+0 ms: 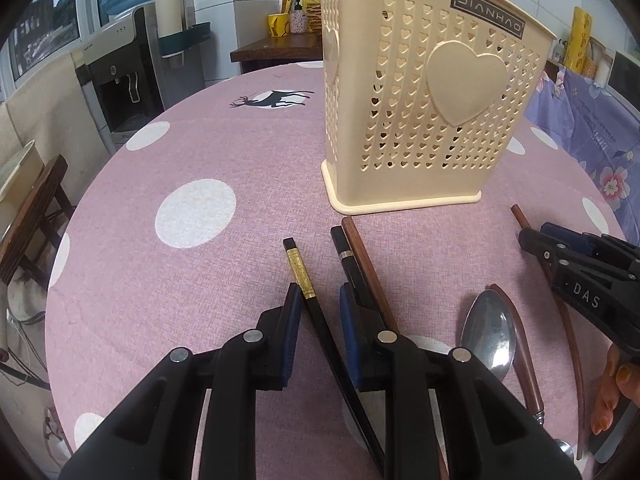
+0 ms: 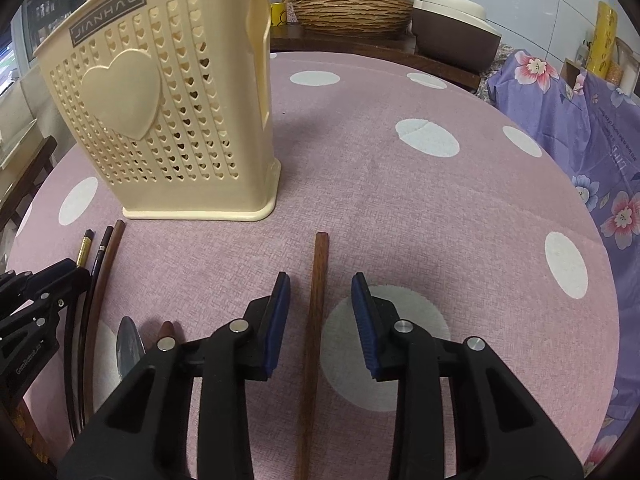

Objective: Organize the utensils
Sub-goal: 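Close the left tool on the black gold-tipped chopstick while the right tool holds its chopstick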

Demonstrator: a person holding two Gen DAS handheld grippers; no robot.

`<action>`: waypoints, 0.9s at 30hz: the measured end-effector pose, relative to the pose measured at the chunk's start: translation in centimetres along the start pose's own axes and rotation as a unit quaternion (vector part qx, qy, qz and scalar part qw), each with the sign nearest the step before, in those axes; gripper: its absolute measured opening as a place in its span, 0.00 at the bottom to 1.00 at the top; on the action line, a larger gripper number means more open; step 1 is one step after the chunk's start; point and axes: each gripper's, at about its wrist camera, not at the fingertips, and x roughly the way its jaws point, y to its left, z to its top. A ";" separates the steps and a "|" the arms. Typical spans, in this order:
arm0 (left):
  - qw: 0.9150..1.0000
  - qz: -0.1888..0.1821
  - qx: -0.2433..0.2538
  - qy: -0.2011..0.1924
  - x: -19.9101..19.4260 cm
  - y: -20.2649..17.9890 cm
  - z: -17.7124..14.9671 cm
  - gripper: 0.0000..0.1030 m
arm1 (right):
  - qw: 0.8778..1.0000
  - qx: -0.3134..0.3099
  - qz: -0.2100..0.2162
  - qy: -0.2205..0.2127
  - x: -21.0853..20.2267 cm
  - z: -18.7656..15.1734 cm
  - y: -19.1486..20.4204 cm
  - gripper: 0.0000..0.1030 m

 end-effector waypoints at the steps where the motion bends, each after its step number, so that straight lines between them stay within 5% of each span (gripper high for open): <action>1: 1.000 -0.002 -0.002 0.000 0.1 0.0 0.1 0.20 | 1.000 -0.001 0.001 -0.001 0.0 0.0 0.0 0.31; 8: 1.000 -0.006 -0.002 -0.002 0.3 0.1 0.3 0.15 | 1.000 -0.018 0.008 -0.007 0.0 -0.2 0.9 0.13; 27: 0.999 -0.028 -0.017 0.002 0.8 1.1 0.8 0.08 | 1.000 0.000 0.017 -0.011 -0.1 -0.2 0.4 0.08</action>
